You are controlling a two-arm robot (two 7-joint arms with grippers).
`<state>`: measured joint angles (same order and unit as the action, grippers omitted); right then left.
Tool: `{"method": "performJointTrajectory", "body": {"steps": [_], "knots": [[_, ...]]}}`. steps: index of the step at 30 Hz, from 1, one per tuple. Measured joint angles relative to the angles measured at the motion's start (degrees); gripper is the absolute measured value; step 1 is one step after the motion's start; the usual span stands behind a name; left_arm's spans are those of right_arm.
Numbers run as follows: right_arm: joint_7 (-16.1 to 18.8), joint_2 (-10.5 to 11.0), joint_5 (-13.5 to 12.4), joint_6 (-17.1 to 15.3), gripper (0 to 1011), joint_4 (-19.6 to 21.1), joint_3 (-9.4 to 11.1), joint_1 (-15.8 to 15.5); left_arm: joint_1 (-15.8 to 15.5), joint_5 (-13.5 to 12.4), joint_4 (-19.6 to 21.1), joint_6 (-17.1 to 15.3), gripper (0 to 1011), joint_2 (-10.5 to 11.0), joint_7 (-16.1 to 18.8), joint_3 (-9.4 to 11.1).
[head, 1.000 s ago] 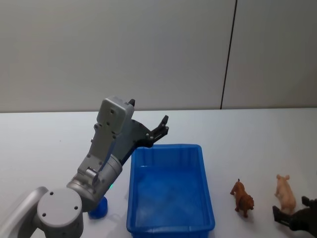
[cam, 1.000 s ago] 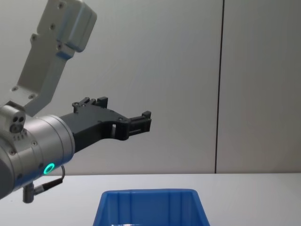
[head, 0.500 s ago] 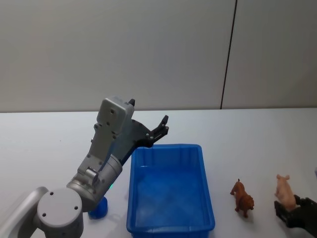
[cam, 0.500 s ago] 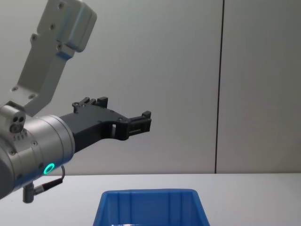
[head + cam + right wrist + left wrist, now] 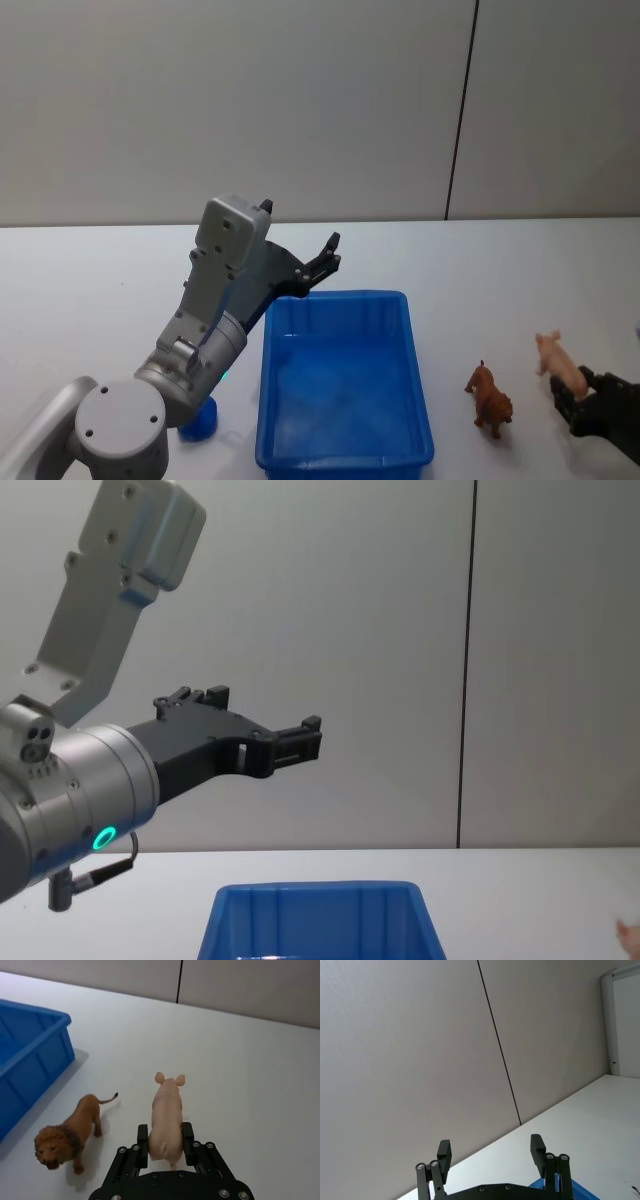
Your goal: Pick up the two dolls from the table and place them into the box.
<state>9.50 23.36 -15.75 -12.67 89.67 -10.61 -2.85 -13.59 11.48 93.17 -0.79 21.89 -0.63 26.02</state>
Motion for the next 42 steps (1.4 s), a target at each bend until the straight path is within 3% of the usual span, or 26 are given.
{"method": "performJointTrajectory", "body": {"steps": [11, 20, 31, 42], "knots": [[1.13, -0.88, 0.73, 3.46, 380, 1.32, -0.32, 1.43, 0.0, 0.0, 0.0, 0.0, 1001, 0.0, 0.0, 0.0], [5.2, -2.47, 1.67, 5.26, 380, 3.01, -1.4, 3.84, 0.0, 0.0, 0.0, 0.0, 1001, 0.0, 0.0, 0.0], [11.26, -5.05, 4.03, 4.36, 380, 4.06, -3.8, 6.66, 0.0, 0.0, 0.0, 0.0, 1001, 0.0, 0.0, 0.0], [17.05, -9.27, 9.64, 1.22, 413, 2.42, -8.41, 9.47, 0.0, 0.0, 0.0, 0.0, 1001, 0.0, 0.0, 0.0]]}}
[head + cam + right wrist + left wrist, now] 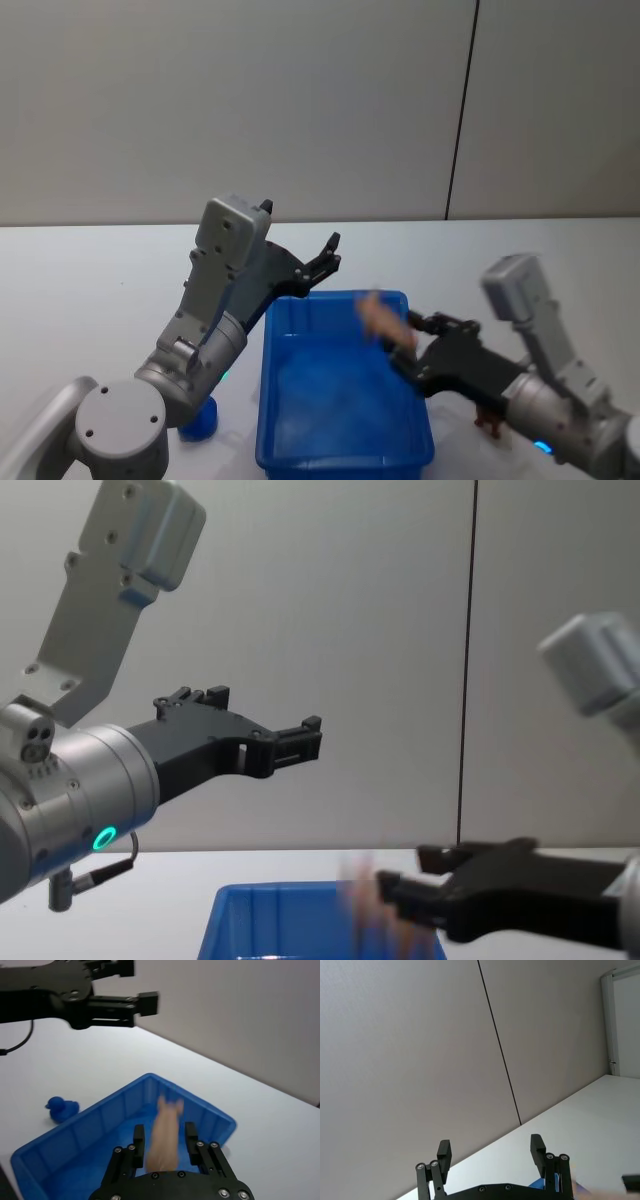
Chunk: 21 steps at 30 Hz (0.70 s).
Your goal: Pick up the two dolls from the table and place them into the box.
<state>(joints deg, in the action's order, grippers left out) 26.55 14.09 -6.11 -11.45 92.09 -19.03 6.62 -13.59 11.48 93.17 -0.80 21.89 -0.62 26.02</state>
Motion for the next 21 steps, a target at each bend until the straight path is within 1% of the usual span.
{"method": "performJointTrajectory", "body": {"steps": [3, 5, 8, 9, 11, 12, 13, 14, 16, 17, 19, 21], "knots": [[0.73, -0.73, 1.08, -0.53, 536, -0.52, -0.81, 0.38, 0.0, 0.0, 0.0, 0.0, 1001, 0.0, 0.0, 0.0], [1.36, -1.57, 2.16, -1.01, 598, -1.08, -1.75, 0.82, 0.0, 0.0, 0.0, 0.0, 1001, 0.0, 0.0, 0.0], [1.67, -2.06, 2.84, -1.31, 682, -1.48, -2.31, 1.08, 0.0, 0.0, 0.0, 0.0, 1001, 0.0, 0.0, 0.0], [1.74, -2.18, 3.01, -1.39, 740, -1.61, -2.45, 1.14, 0.0, 0.0, 0.0, 0.0, 1001, 0.0, 0.0, 0.0], [1.82, -2.48, 3.44, -1.51, 769, -1.82, -2.8, 1.3, 0.0, 0.0, 0.0, 0.0, 1001, 0.0, 0.0, 0.0], [1.82, -2.56, 3.53, -1.54, 796, -1.87, -2.91, 1.35, 0.0, 0.0, 0.0, 0.0, 1001, 0.0, 0.0, 0.0], [1.8, -2.66, 3.66, -1.59, 848, -1.93, -3.02, 1.41, 0.0, 0.0, 0.0, 0.0, 1001, 0.0, 0.0, 0.01], [1.76, -2.69, 3.68, -1.6, 848, -1.94, -3.06, 1.43, 0.0, 0.0, 0.0, 0.0, 1001, 0.0, 0.0, 0.0], [1.56, -2.71, 3.68, -1.61, 921, -1.94, -3.1, 1.44, 0.0, 0.0, 0.0, 0.0, 1001, 0.0, 0.0, 0.0], [1.42, -2.7, 3.68, -1.61, 937, -1.94, -3.1, 1.44, 0.0, 0.0, 0.0, 0.0, 1001, 0.0, 0.0, 0.0], [0.92, -2.62, 3.56, -1.61, 1001, -1.77, -3.05, 1.34, 0.0, 0.0, 0.0, 0.0, 1001, 0.0, 0.0, 0.0], [0.24, -2.25, 3.14, -1.6, 1001, -1.36, -2.81, 1.05, 0.0, 0.0, 0.0, 0.0, 1001, 0.0, 0.0, 0.0]]}}
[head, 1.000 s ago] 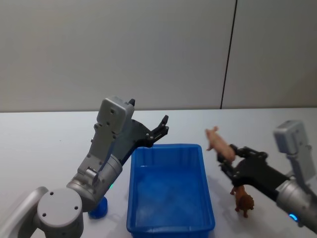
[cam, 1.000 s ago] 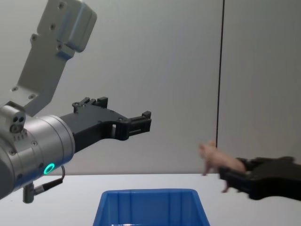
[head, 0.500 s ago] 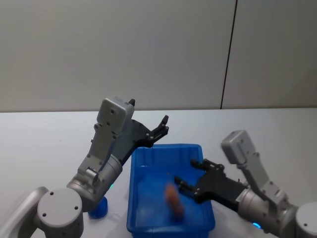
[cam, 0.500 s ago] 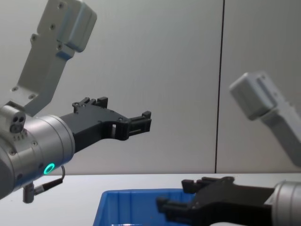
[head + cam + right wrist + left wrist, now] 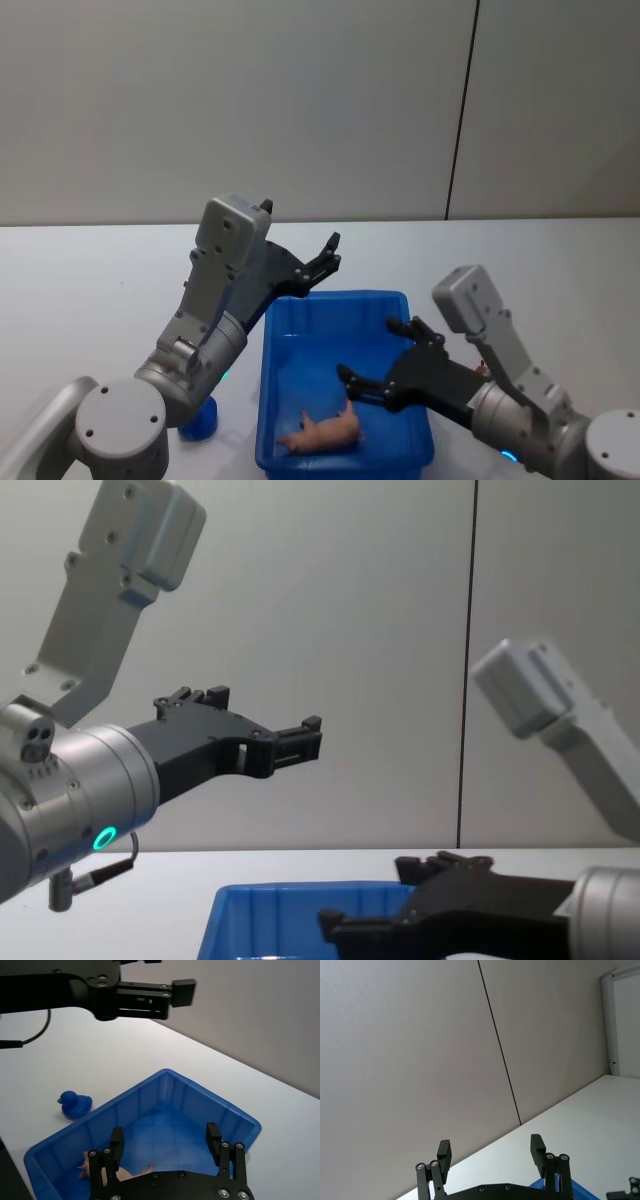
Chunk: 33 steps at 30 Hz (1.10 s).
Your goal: Pick up the two dolls from the table and place them into the box.
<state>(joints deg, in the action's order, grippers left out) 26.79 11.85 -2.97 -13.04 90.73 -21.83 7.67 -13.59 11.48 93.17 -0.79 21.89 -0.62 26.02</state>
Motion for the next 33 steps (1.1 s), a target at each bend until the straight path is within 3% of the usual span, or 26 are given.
{"method": "performJointTrajectory", "body": {"steps": [8, 21, 33], "knots": [[-2.63, 2.07, -2.23, 0.05, 1001, 1.98, 1.32, -1.84, 0.0, 0.0, 0.0, 0.0, 1001, 0.0, 0.0, 0.0], [-7.81, 7.59, -6.61, -0.3, 1001, 5.83, 4.13, -7.6, 0.0, 0.0, 0.0, 0.0, 1001, 0.0, 0.0, 0.0], [-10.53, 10.18, -8.25, -0.66, 1001, 6.75, 5.47, -10.52, 0.0, 0.0, 0.0, 0.0, 1001, 0.0, 0.0, 0.0]]}}
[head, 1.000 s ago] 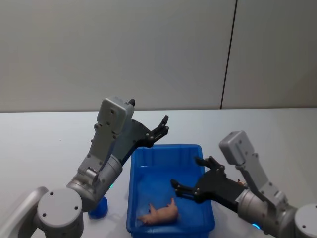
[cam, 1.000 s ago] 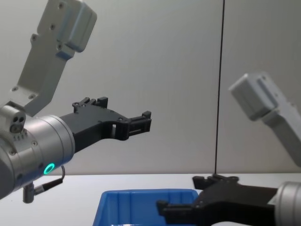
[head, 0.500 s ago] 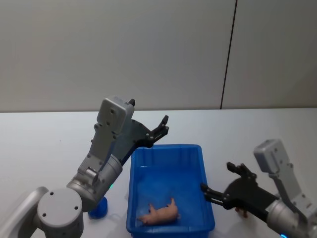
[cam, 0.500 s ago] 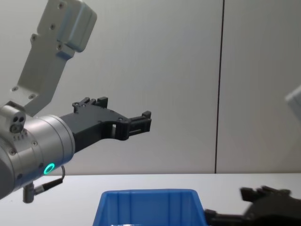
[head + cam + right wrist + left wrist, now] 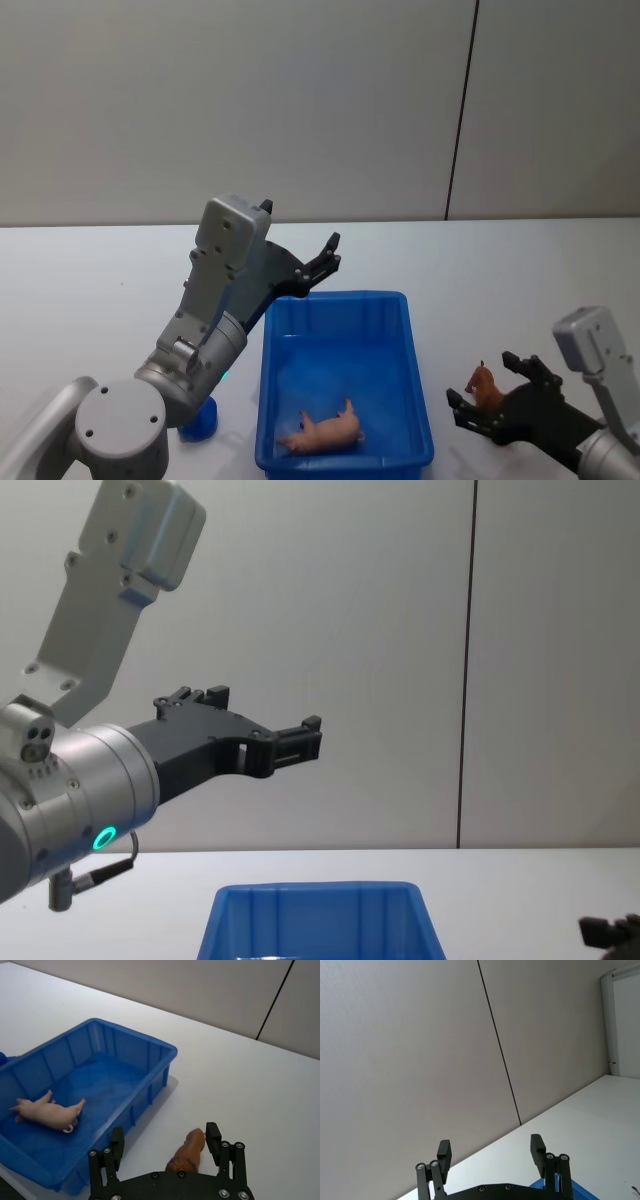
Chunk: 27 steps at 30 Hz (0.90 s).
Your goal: Pick up the two dolls from the table and place them into the box.
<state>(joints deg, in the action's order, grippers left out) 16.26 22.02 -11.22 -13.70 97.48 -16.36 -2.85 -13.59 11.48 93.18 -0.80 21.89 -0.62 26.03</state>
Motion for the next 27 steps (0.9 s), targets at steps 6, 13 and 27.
{"method": "performJointTrajectory", "body": {"steps": [6, 13, 27], "knots": [[-0.75, 0.65, -0.17, -0.51, 1001, 0.02, 0.27, -0.73, 0.0, 0.0, 0.0, 0.0, 1001, 0.0, 0.0, 0.0], [-1.04, 0.87, -0.19, -1.96, 1001, -0.5, 0.42, -0.89, 0.0, 0.0, 0.0, 0.0, 1001, 0.0, 0.0, 0.0], [-1.06, 0.26, -0.22, -5.26, 830, -2.74, 0.4, 0.0, 0.0, 0.0, 0.0, 0.0, 1001, 0.0, 0.0, 0.0]]}}
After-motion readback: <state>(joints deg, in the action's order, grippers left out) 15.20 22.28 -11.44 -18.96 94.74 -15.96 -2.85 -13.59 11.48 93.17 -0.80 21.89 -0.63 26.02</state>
